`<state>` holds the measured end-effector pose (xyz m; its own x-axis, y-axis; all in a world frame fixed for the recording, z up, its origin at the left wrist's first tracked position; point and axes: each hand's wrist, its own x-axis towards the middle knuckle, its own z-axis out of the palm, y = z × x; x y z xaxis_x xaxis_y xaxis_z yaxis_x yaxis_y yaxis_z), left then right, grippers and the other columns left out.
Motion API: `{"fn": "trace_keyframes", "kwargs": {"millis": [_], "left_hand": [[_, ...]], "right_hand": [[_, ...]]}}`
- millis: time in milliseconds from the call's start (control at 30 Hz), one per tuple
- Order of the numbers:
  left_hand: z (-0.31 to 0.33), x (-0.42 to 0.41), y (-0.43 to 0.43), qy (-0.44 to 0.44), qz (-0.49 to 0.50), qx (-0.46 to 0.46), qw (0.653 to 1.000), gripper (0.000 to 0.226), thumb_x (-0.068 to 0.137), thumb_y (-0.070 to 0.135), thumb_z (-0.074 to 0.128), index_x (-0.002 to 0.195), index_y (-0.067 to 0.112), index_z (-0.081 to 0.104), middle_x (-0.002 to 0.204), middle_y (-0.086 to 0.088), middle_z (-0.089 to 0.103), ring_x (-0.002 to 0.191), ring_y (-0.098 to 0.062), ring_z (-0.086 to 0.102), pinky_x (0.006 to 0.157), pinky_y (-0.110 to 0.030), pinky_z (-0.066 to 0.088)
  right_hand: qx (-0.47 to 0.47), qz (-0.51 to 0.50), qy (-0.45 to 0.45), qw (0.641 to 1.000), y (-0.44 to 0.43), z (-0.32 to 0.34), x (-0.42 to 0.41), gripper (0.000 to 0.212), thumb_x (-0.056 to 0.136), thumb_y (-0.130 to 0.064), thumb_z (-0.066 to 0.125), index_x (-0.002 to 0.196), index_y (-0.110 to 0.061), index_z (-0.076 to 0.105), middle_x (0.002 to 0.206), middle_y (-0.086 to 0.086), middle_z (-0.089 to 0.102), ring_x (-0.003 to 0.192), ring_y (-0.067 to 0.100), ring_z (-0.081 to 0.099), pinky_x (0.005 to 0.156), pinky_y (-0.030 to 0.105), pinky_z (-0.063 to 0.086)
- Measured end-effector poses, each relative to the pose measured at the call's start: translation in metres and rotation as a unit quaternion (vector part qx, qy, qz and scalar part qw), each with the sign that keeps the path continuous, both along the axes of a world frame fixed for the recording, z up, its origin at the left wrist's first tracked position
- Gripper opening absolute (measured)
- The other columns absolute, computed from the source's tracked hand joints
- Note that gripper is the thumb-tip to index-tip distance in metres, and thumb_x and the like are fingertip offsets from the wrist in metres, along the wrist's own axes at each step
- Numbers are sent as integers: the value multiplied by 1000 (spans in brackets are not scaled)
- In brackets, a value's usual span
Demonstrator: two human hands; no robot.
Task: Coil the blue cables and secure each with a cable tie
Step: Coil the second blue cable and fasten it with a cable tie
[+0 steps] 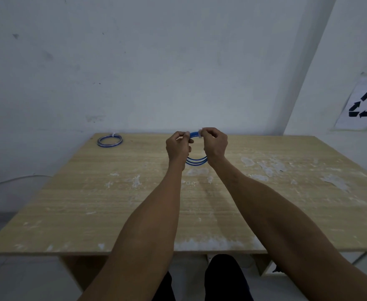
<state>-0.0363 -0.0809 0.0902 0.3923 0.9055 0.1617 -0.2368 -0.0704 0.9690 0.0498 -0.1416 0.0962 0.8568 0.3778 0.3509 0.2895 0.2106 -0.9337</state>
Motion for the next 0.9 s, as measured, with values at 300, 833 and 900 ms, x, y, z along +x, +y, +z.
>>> {"fn": "trace_keyframes", "kwargs": {"millis": [300, 833, 900], "left_hand": [[4, 6, -5, -59, -8, -25, 998, 27, 101, 14, 48, 81, 8, 65, 70, -7, 54, 45, -12, 36, 42, -22, 28], [8, 4, -3, 48, -71, -45, 995, 18, 97, 10, 29, 92, 8, 46, 72, -13, 56, 46, -15, 33, 44, -23, 25], [9, 4, -3, 60, -68, -3, 996, 24, 104, 18, 32, 93, 11, 52, 68, -9, 57, 45, -15, 36, 44, -24, 27]], "right_hand": [[6, 35, 8, 999, -6, 9, 0, 17, 76, -19, 65, 61, -11, 65, 53, -4, 53, 56, 20, 44, 60, 35, 38], [3, 72, 23, 997, -13, 4, 5, 12, 88, -17, 65, 79, -14, 74, 67, -7, 63, 60, 12, 50, 56, 26, 38], [7, 68, 37, 997, -12, 3, 4, 12, 88, -18, 67, 79, -17, 75, 67, -9, 64, 63, 12, 52, 60, 27, 40]]}}
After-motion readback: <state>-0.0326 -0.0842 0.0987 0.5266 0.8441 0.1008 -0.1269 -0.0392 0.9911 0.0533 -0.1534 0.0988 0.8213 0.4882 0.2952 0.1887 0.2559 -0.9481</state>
